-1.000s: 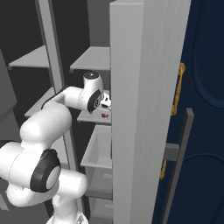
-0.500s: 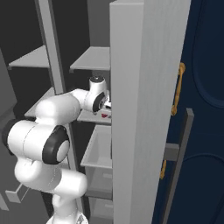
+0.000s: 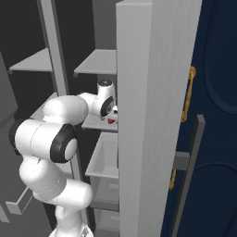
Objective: Take the strawberry from the fridge and place it on top of the pancake, located on the dining counter.
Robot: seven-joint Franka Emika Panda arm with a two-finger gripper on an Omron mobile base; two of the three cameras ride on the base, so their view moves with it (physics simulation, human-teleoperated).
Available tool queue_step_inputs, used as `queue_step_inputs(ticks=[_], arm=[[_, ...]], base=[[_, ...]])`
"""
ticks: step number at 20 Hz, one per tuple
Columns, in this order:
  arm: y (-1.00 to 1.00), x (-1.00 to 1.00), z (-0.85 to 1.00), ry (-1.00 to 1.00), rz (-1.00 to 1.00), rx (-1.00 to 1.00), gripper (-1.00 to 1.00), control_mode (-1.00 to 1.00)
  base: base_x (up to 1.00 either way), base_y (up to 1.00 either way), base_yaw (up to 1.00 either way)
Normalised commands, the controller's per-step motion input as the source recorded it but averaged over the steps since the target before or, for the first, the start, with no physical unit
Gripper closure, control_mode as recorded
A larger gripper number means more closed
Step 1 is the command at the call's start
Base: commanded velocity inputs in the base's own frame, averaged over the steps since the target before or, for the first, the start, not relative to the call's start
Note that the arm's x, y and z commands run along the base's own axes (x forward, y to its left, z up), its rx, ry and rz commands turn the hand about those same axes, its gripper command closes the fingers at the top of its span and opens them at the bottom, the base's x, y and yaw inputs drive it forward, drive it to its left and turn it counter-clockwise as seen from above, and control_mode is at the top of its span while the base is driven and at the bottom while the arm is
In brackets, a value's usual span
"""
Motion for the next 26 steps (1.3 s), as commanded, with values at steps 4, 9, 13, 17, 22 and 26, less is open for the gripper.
queue_step_inputs(ticks=[4, 9, 13, 17, 22, 26], arm=[[0.0, 0.05, -0.36, 0.0, 0.0, 0.0, 1.0, -1.0], [0.0, -0.35, -0.11, -0.1, 0.0, 0.0, 1.0, -1.0], [0.01, -0.89, 0.0, -0.17, 0.0, 0.0, 1.0, -1.0], [0.01, -1.0, 0.29, -0.09, 0.0, 0.0, 1.0, -1.0], [0.0, -1.0, 0.69, -0.01, 0.0, 0.0, 1.0, -1.0], [0.0, -0.99, 0.7, 0.0, 0.0, 0.0, 1.0, -1.0]], base=[[0.0, 0.0, 0.0], [0.0, 0.0, 0.0], [0.0, 0.0, 0.0], [0.0, 0.0, 0.0], [0.0, 0.0, 0.0], [0.0, 0.0, 0.0]])
